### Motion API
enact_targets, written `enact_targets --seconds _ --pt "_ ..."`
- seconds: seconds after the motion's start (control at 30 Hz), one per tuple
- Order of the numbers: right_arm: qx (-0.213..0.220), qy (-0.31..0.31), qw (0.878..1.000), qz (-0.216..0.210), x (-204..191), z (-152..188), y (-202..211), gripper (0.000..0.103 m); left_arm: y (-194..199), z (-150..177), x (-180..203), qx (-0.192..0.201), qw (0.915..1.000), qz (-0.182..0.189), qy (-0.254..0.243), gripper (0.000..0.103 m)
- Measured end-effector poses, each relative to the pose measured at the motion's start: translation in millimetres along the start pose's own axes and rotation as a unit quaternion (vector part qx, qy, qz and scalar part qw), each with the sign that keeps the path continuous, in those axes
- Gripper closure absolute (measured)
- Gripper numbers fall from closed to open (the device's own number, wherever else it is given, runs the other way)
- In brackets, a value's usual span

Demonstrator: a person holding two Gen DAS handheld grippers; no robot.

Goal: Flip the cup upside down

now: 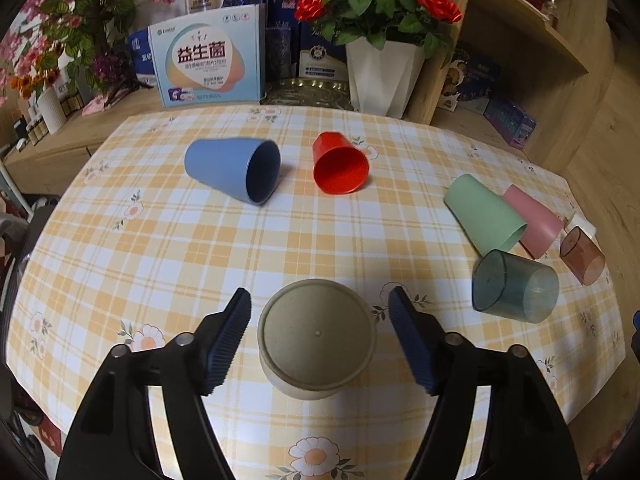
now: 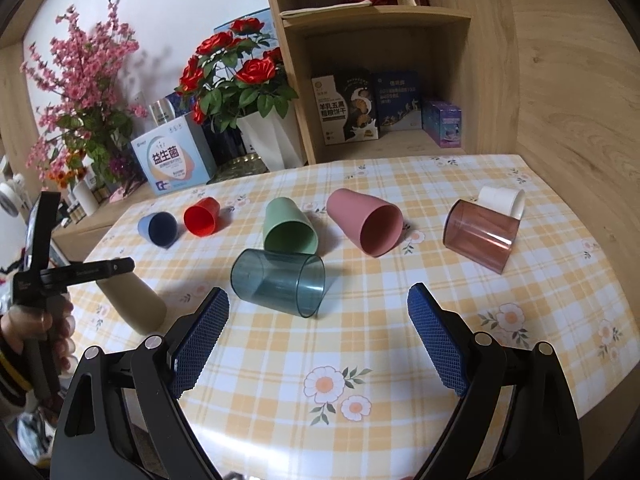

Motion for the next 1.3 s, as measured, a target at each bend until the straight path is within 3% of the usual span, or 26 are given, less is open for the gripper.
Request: enact_targets --seconds 0.33,0.53,0.67,0.77,1.3 --pt "0.054 0.003 0.998 0.010 -27 -37 64 0.015 92 -23 -6 0.084 0.9961 -0.022 -0.012 0.007" --pt "0.090 0.024 0.995 0.024 -48 -62 112 0.015 171 -26 -16 0.136 0.9900 -0.037 -0.010 0.006" --pt "0.105 0.036 0.994 0.024 -64 -72 138 0.015 219 -23 -21 0.185 0.9794 -0.080 -0.019 0.006" --pt "0.111 0.043 0.993 0.023 -73 -77 152 0.015 246 -15 -22 0.202 0.9771 -0.066 -0.011 0.006" --pt "0.109 0.047 0.993 0.028 -77 -79 164 0.015 277 3 -7 0.210 0.9773 -0.027 -0.006 0.006"
Point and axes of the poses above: each gripper's, at about its wrist camera, not at the fingertips, and y roughly against the way its jaws point, x to its right, z to its underside, the point moved 9 cm from there along -y, roughly the way its jaws point, and after that the axes turned 8 degrees about -z, right-handed, at the moved point
